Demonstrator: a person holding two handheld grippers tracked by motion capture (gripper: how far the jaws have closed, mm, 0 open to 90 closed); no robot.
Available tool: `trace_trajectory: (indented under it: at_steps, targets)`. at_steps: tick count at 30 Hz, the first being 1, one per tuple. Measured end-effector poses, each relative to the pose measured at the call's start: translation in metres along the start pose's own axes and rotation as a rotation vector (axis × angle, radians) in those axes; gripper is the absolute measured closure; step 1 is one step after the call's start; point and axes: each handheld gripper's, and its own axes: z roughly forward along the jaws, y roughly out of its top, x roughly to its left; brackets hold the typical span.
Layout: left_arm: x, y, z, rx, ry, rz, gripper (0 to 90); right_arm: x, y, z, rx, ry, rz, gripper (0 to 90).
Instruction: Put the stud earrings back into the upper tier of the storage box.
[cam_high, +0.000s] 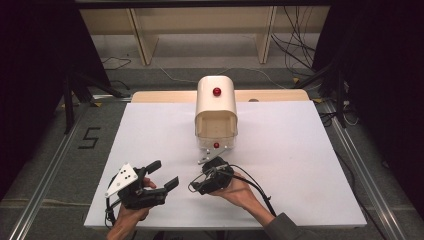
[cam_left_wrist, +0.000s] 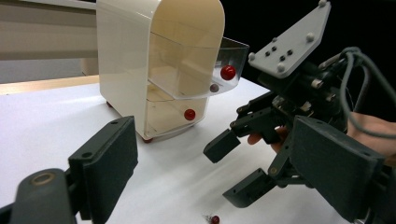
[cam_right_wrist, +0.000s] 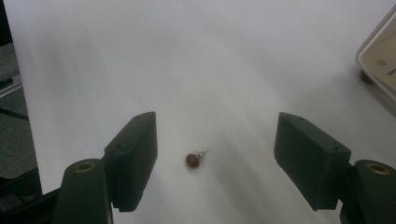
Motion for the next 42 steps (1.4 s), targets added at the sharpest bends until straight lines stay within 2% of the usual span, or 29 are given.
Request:
trace_trajectory:
  at_steps: [12,15,23,24,25,30,37,42]
  targets:
    - [0.0,0.0,0.0,-0.003,0.0,-0.001,14.9,0.006,-0.009,0.019,0.06,0.016,-0.002,38.1]
    - [0.0,0.0,-0.001,-0.004,-0.001,-0.003,14.9,0.01,-0.011,0.024,0.072,0.022,-0.02,44.0]
    - [0.0,0.0,-0.001,-0.004,-0.001,-0.002,14.9,0.016,-0.015,0.032,0.097,-0.008,-0.084,62.3]
    - [0.0,0.0,-0.001,-0.004,-0.001,-0.003,14.9,0.018,-0.016,0.032,0.091,-0.034,-0.098,66.2]
    - [0.0,0.0,0.0,-0.004,-0.002,-0.004,14.9,0.018,-0.016,0.032,0.091,-0.034,-0.098,66.2]
    - [0.0,0.0,0.0,-0.002,-0.002,-0.002,14.9,0.02,-0.017,0.033,0.081,-0.025,-0.114,78.1]
    - [0.0,0.0,-0.001,-0.003,-0.002,0.0,14.9,0.017,-0.016,0.031,0.079,-0.006,-0.124,79.7]
    - [0.0,0.0,0.0,0.0,-0.002,-0.002,14.9,0.012,-0.011,0.019,0.027,0.013,-0.102,79.7]
